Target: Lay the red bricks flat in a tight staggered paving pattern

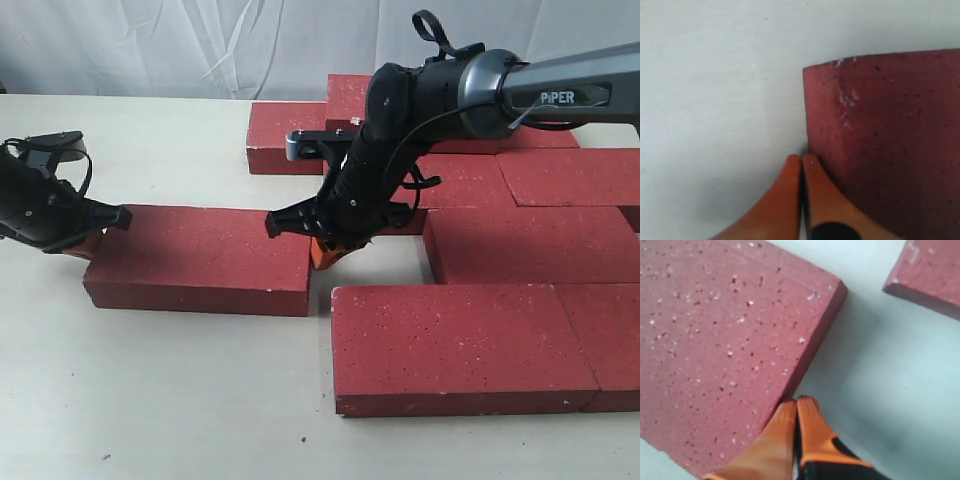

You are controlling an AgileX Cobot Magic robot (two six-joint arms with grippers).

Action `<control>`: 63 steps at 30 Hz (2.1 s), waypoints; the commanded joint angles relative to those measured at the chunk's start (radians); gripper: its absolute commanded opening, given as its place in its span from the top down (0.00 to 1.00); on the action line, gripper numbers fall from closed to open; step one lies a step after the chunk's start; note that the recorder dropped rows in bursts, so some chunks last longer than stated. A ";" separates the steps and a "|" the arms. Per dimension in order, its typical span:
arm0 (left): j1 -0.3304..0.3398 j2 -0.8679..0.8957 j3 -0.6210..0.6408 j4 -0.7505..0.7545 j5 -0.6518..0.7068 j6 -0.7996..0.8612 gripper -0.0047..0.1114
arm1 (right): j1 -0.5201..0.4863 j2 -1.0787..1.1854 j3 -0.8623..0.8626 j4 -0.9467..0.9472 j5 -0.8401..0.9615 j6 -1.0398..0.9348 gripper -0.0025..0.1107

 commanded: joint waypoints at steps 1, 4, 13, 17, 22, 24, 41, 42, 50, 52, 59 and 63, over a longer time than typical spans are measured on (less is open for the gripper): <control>-0.006 0.001 -0.005 -0.008 0.031 0.000 0.96 | 0.000 -0.013 0.000 -0.084 0.014 0.005 0.98; -0.006 0.001 -0.003 -0.041 0.027 0.005 0.96 | -0.004 -0.035 0.000 -0.202 0.012 0.100 0.98; -0.008 0.001 -0.003 -0.099 0.033 0.046 0.96 | -0.118 -0.087 0.000 -0.258 0.001 0.186 0.98; -0.008 0.001 -0.003 -0.141 0.037 0.085 0.96 | -0.121 -0.087 0.000 -0.222 -0.006 0.183 0.98; -0.008 0.001 -0.003 -0.190 0.061 0.085 0.96 | -0.121 -0.085 0.000 -0.220 -0.009 0.182 0.98; -0.008 0.001 -0.003 -0.206 0.126 0.085 0.96 | -0.121 -0.085 0.000 -0.220 -0.009 0.182 0.98; -0.006 0.001 -0.003 -0.126 0.082 -0.031 0.96 | -0.119 -0.085 0.000 -0.078 0.016 0.007 0.98; -0.006 0.001 -0.003 -0.126 0.082 -0.031 0.96 | -0.119 -0.088 0.000 -0.048 0.023 -0.022 0.98; -0.006 0.001 -0.003 -0.126 0.071 -0.031 0.96 | -0.059 -0.147 0.000 0.011 0.097 -0.125 0.98; -0.006 0.001 -0.003 -0.125 0.069 -0.031 0.96 | -0.032 -0.152 0.000 0.011 0.143 -0.156 0.98; -0.004 0.001 -0.003 -0.116 0.027 -0.025 0.96 | 0.082 -0.152 0.003 0.001 0.186 -0.157 0.98; -0.004 0.001 -0.003 -0.114 0.027 -0.023 0.96 | 0.129 -0.138 0.003 -0.006 0.210 -0.157 0.98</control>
